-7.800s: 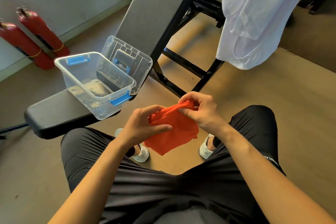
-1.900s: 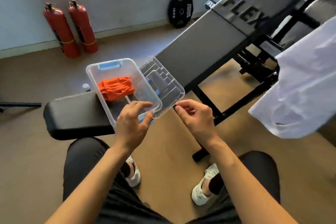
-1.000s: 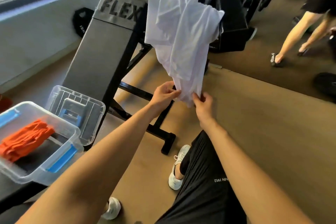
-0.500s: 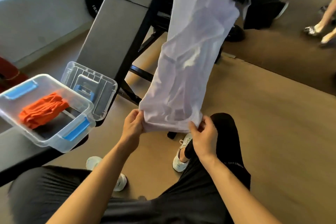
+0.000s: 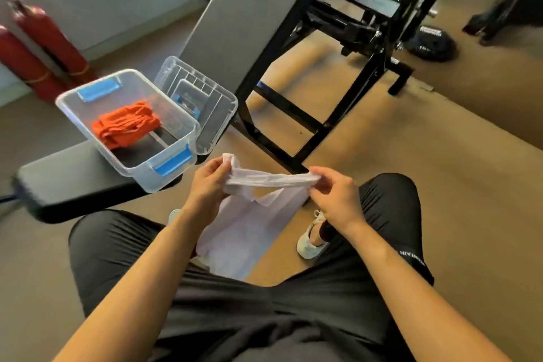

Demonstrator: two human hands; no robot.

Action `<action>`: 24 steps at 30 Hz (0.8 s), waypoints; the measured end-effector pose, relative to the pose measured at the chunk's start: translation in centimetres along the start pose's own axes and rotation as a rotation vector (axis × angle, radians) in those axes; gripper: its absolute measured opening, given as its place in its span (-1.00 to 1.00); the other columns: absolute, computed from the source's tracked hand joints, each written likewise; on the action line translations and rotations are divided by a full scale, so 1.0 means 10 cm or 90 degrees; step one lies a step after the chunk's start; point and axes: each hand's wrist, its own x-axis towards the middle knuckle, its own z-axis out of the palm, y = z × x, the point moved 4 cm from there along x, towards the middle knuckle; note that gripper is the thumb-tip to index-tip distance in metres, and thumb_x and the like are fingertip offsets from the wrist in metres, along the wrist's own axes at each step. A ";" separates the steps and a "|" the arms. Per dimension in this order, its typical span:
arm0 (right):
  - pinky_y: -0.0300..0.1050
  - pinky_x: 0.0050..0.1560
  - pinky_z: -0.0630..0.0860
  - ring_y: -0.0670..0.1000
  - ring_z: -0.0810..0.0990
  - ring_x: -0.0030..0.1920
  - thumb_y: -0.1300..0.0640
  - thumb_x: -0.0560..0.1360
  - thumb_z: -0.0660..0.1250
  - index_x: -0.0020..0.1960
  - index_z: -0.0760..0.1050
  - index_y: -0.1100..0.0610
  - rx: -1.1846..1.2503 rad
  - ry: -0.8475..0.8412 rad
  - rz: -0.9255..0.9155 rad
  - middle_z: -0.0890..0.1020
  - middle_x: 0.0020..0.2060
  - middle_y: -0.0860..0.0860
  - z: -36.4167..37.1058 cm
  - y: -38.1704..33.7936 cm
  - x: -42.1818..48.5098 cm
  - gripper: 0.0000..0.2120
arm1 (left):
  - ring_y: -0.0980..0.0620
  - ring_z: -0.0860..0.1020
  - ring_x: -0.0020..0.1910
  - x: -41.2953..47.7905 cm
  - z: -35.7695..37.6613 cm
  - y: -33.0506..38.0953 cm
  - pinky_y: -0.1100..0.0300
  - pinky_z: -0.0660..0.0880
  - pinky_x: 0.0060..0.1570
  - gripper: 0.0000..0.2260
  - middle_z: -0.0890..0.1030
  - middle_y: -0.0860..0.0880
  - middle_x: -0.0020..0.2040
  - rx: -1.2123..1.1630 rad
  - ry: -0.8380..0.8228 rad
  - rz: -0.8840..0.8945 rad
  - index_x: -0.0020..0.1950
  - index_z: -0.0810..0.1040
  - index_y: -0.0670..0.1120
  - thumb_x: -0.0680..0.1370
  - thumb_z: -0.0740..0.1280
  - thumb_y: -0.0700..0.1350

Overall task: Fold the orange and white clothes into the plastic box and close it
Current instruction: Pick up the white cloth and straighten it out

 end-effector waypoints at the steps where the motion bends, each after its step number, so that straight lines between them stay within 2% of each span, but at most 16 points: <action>1: -0.18 -0.04 0.60 -0.06 0.67 -0.08 0.24 0.47 0.48 0.13 0.68 0.09 -0.046 0.021 -0.018 0.72 -0.10 -0.04 -0.02 -0.04 0.07 -0.76 | 0.03 0.63 -0.19 0.01 -0.02 0.06 0.20 0.60 -0.27 -0.76 0.60 -0.09 -0.09 -0.019 -0.003 -0.009 0.22 0.59 -0.18 0.65 0.32 -0.06; 3: -0.20 -0.28 0.46 -0.05 0.57 -0.27 0.13 0.50 0.47 -0.09 0.68 0.08 -0.109 0.036 -0.049 0.64 -0.30 -0.08 -0.05 -0.12 0.19 -0.97 | -0.01 0.66 -0.09 0.04 -0.04 0.17 0.19 0.63 -0.18 -0.74 0.63 -0.11 -0.01 -0.032 -0.025 -0.020 0.24 0.60 -0.16 0.61 0.36 -0.07; 5: -0.18 -0.38 0.36 -0.03 0.47 -0.34 0.09 0.50 0.47 -0.21 0.59 0.11 -0.131 0.013 -0.064 0.53 -0.35 -0.05 -0.04 -0.19 0.31 -0.85 | -0.10 0.66 0.06 0.06 -0.07 0.26 0.11 0.65 -0.03 -0.67 0.64 -0.16 0.12 -0.011 -0.074 -0.020 0.28 0.59 -0.15 0.55 0.43 -0.08; 7: -0.10 -0.30 0.45 0.05 0.49 -0.27 0.07 0.50 0.46 -0.19 0.55 0.19 -0.103 -0.036 -0.045 0.53 -0.26 0.04 -0.01 -0.22 0.43 -0.79 | -0.14 0.66 0.13 0.07 -0.10 0.31 0.05 0.65 0.06 -0.63 0.65 -0.17 0.18 0.019 -0.106 -0.022 0.30 0.59 -0.13 0.50 0.48 -0.14; 9: 0.01 -0.21 0.52 0.08 0.53 -0.24 0.06 0.52 0.43 -0.13 0.57 0.23 -0.022 -0.100 -0.005 0.57 -0.25 0.08 0.01 -0.26 0.51 -0.77 | -0.15 0.66 0.14 0.09 -0.15 0.33 0.05 0.66 0.05 -0.63 0.66 -0.15 0.18 0.057 -0.121 -0.029 0.28 0.60 -0.09 0.47 0.51 -0.17; 12: -0.05 -0.17 0.60 0.07 0.62 -0.18 0.07 0.57 0.39 -0.06 0.61 0.21 0.093 -0.145 0.019 0.64 -0.23 0.08 -0.01 -0.35 0.58 -0.82 | -0.14 0.67 0.11 0.13 -0.21 0.34 0.06 0.67 0.01 -0.63 0.68 -0.11 0.14 0.118 -0.113 -0.014 0.25 0.62 -0.05 0.46 0.53 -0.14; 15: -0.17 -0.14 0.67 0.04 0.69 -0.06 0.08 0.57 0.40 0.03 0.61 0.13 0.136 -0.175 -0.005 0.68 -0.12 0.06 0.00 -0.50 0.55 -0.88 | -0.08 0.65 0.09 0.20 -0.28 0.33 0.16 0.65 -0.03 -0.61 0.65 -0.10 0.12 0.222 -0.005 0.028 0.30 0.59 -0.09 0.48 0.52 -0.13; 18: -0.21 -0.17 0.64 0.00 0.69 -0.08 0.07 0.55 0.42 0.05 0.63 0.14 0.160 -0.202 -0.049 0.69 -0.13 0.04 0.06 -0.62 0.48 -0.84 | -0.05 0.63 -0.01 0.13 -0.19 0.32 0.23 0.57 -0.12 -0.81 0.65 -0.10 0.01 0.283 0.068 0.064 0.13 0.63 -0.10 0.54 0.47 -0.12; 19: -0.21 -0.18 0.64 0.00 0.69 -0.08 0.07 0.55 0.42 0.05 0.63 0.14 0.164 -0.208 -0.057 0.69 -0.14 0.03 0.08 -0.64 0.45 -0.84 | -0.06 0.62 -0.08 0.07 -0.13 0.30 0.22 0.55 -0.16 -0.88 0.65 -0.10 -0.06 0.280 0.062 0.061 0.05 0.64 -0.11 0.56 0.44 -0.09; 21: -0.15 -0.18 0.66 0.03 0.69 -0.09 0.07 0.54 0.44 0.04 0.64 0.12 0.159 -0.204 -0.067 0.69 -0.16 0.04 0.11 -0.65 0.42 -0.86 | -0.05 0.60 -0.16 -0.09 0.06 0.24 0.21 0.53 -0.19 -0.77 0.66 -0.11 -0.16 0.239 0.005 0.027 -0.05 0.66 -0.15 0.61 0.36 0.00; 24: 0.03 -0.13 0.67 0.11 0.66 -0.08 0.07 0.53 0.46 0.00 0.65 0.10 0.133 -0.190 -0.069 0.68 -0.17 0.07 0.14 -0.62 0.37 -0.89 | -0.04 0.64 -0.04 -0.31 0.39 0.16 0.21 0.52 -0.14 -0.57 0.70 -0.10 -0.02 0.202 -0.104 -0.079 0.05 0.68 -0.16 0.65 0.22 0.16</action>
